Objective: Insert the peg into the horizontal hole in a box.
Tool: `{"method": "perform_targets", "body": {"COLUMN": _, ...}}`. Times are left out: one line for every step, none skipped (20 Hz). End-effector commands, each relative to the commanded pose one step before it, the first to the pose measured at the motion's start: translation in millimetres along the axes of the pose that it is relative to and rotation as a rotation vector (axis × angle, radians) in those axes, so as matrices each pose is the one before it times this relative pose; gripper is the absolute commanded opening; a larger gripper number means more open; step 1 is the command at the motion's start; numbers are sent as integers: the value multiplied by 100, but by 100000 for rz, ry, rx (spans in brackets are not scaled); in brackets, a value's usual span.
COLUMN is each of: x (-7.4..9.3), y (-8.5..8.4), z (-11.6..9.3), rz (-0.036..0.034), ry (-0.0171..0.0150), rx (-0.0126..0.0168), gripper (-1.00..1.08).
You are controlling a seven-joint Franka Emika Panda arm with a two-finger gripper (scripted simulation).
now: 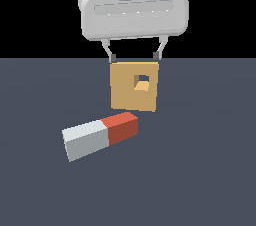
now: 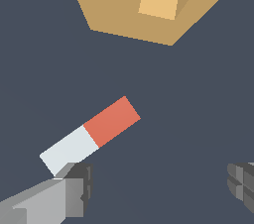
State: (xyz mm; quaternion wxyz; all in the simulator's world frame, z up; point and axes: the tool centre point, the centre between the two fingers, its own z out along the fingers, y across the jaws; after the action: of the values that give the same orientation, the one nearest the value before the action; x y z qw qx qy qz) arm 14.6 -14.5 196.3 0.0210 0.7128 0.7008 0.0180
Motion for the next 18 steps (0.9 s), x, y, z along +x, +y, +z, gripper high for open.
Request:
{"method": "perform_targets", "body": {"x": -1, "y": 1, "z": 1, "rz": 0, "ry": 0, "rx": 0, "gripper": 100}}
{"method": "perform_targets", "body": {"x": 1, "y": -8, "z": 9, "rz": 69, "ry": -3, "rx": 2, "gripper": 100}}
{"method": "perform_targets", "body": {"x": -35, "y": -22, "z": 31, "rz": 267, "ry": -8, "rx": 14, "gripper": 100}}
{"method": "perform_targets", "body": {"x": -46, "y": -36, "z": 52, "rz": 425, "ry": -12, "rx": 23, "gripper": 100}}
{"method": "perform_targets", "body": {"x": -63, "y": -51, "z": 73, "rz": 593, "ry": -16, "rx": 32, "gripper": 100}}
{"method": "perform_targets", "body": {"x": -83, "y": -65, "z": 94, "rz": 764, "ry": -21, "rx": 41, "gripper": 100}}
{"method": "perform_targets", "body": {"x": -100, "y": -80, "z": 115, "rz": 932, "ry": -26, "rx": 50, "gripper": 100}}
{"method": "perform_targets", "body": {"x": -117, "y": -94, "z": 136, "rz": 1101, "ry": -30, "rx": 59, "gripper": 100}}
{"method": "perform_targets", "body": {"x": -137, "y": -109, "z": 157, "rz": 1273, "ry": -35, "rx": 68, "gripper": 100}}
{"method": "perform_targets", "body": {"x": -153, "y": -124, "z": 177, "rz": 1438, "ry": -39, "rx": 77, "gripper": 100}}
{"method": "perform_targets", "body": {"x": -172, "y": -139, "z": 198, "rz": 1608, "ry": -44, "rx": 86, "gripper": 100}}
{"method": "perform_targets", "body": {"x": -190, "y": -153, "z": 219, "rz": 1776, "ry": -49, "rx": 95, "gripper": 100}}
{"method": "perform_targets", "body": {"x": -208, "y": -168, "z": 239, "rz": 1944, "ry": -53, "rx": 104, "gripper": 100}}
{"method": "perform_targets", "body": {"x": -226, "y": -183, "z": 260, "rz": 2113, "ry": -58, "rx": 113, "gripper": 100}}
{"method": "perform_targets", "body": {"x": -243, "y": -198, "z": 281, "rz": 2278, "ry": -62, "rx": 122, "gripper": 100}}
{"method": "perform_targets", "body": {"x": -260, "y": -213, "z": 301, "rz": 2445, "ry": -67, "rx": 131, "gripper": 100}}
{"method": "perform_targets", "body": {"x": -278, "y": -228, "z": 322, "rz": 2612, "ry": -71, "rx": 140, "gripper": 100}}
{"method": "perform_targets", "body": {"x": -296, "y": -243, "z": 342, "rz": 2777, "ry": -76, "rx": 149, "gripper": 100}}
